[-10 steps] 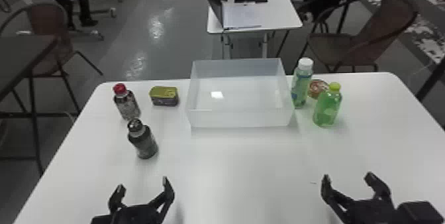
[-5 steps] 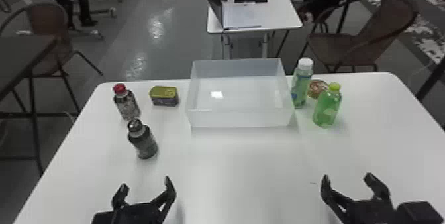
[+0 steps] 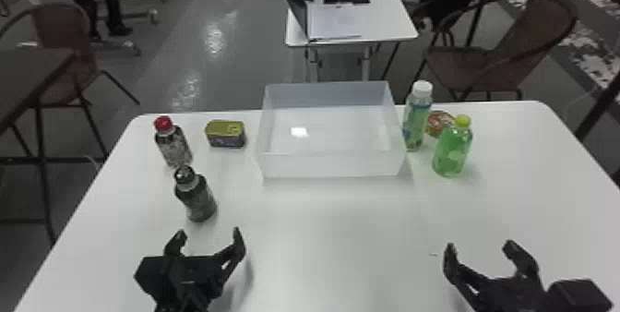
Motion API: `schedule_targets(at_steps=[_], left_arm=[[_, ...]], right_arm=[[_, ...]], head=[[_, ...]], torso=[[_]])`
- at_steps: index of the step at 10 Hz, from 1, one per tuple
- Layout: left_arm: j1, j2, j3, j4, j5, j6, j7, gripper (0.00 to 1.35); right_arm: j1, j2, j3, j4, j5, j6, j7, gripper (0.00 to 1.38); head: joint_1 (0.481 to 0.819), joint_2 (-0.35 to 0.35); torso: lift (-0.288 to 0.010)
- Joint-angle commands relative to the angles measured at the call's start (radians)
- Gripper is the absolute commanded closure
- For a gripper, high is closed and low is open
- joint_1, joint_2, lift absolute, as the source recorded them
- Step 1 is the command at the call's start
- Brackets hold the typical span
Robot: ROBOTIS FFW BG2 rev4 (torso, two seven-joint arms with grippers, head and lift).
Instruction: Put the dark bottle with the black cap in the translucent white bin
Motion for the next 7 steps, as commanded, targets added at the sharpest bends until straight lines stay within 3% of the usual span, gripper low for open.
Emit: schedule_targets(at_steps=[1,3,5,7], left_arm=[[-0.055,-0.007,0.048,0.043,-0.053,0.033,-0.033,0.12],[-0.124,-0.029,0.119,0.099,-0.103,0.068,-0.085,0.12],[-0.218,-0.044,0.179,0.201,-0.125,0.064,-0.185,0.12],[-0.282,-0.042,0.211,0.261,-0.165,0.059,-0.222,0.12]], right_arm=[[0.000,0.000,0.000,0.000,-0.001,0.000,0.000,0.23],[-0.002,0.005,0.000,0.005,-0.006,0.000,0.003,0.23],[-0.006,0.008,0.000,0.010,-0.009,0.000,0.016,0.23],[-0.012,0.008,0.000,0.014,-0.010,0.000,0.023,0.23]], head=[[0.695,0.091],[0.695,0.105],[0.695,0.125],[0.695,0.133]], torso=[[-0.093],[-0.093],[-0.093],[-0.093]])
